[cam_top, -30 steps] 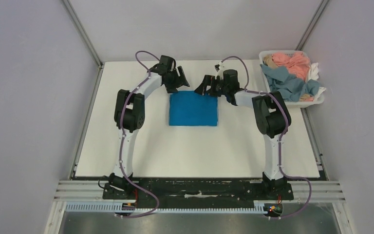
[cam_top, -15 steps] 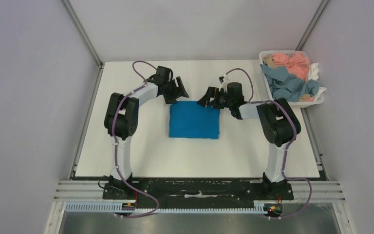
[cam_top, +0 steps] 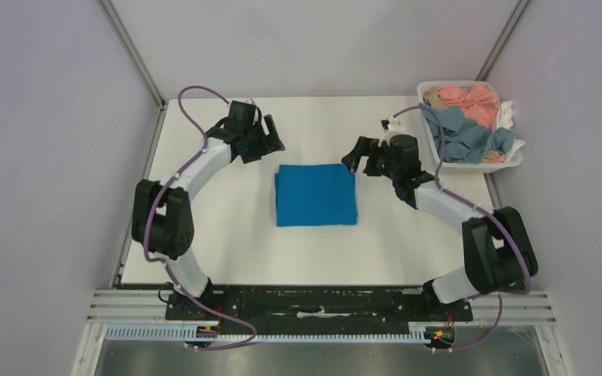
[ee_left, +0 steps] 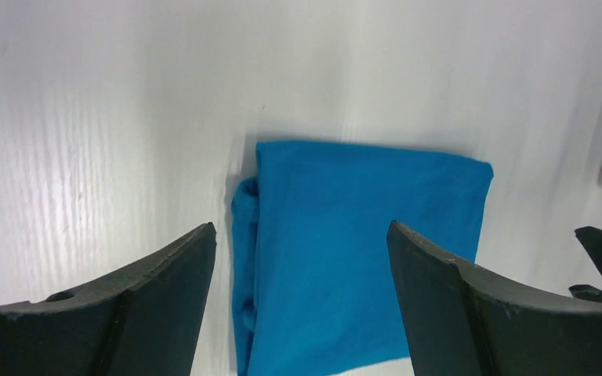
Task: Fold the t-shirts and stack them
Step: Put the neatly folded tshirt into the corner of the board with the left arm
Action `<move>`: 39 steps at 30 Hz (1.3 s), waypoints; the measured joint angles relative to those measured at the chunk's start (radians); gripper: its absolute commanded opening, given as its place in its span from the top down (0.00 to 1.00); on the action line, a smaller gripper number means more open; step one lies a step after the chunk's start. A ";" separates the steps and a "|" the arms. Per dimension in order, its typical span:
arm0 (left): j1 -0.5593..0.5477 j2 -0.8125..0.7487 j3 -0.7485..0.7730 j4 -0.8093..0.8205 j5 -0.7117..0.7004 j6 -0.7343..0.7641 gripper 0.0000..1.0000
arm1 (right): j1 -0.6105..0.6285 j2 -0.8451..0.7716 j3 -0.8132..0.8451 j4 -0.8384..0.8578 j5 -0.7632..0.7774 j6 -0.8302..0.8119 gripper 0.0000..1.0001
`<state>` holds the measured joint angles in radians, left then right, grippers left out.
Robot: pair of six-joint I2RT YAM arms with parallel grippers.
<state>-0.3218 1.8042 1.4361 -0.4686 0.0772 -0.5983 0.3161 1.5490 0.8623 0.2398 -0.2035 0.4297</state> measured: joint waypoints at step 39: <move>-0.002 0.212 0.009 -0.075 -0.349 0.080 0.98 | 0.000 -0.516 -0.402 -0.180 0.402 -0.065 0.02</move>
<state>-0.3233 2.0167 1.4448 -0.5438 -0.2718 -0.5186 0.3164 1.0332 0.4603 0.0601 0.1982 0.3649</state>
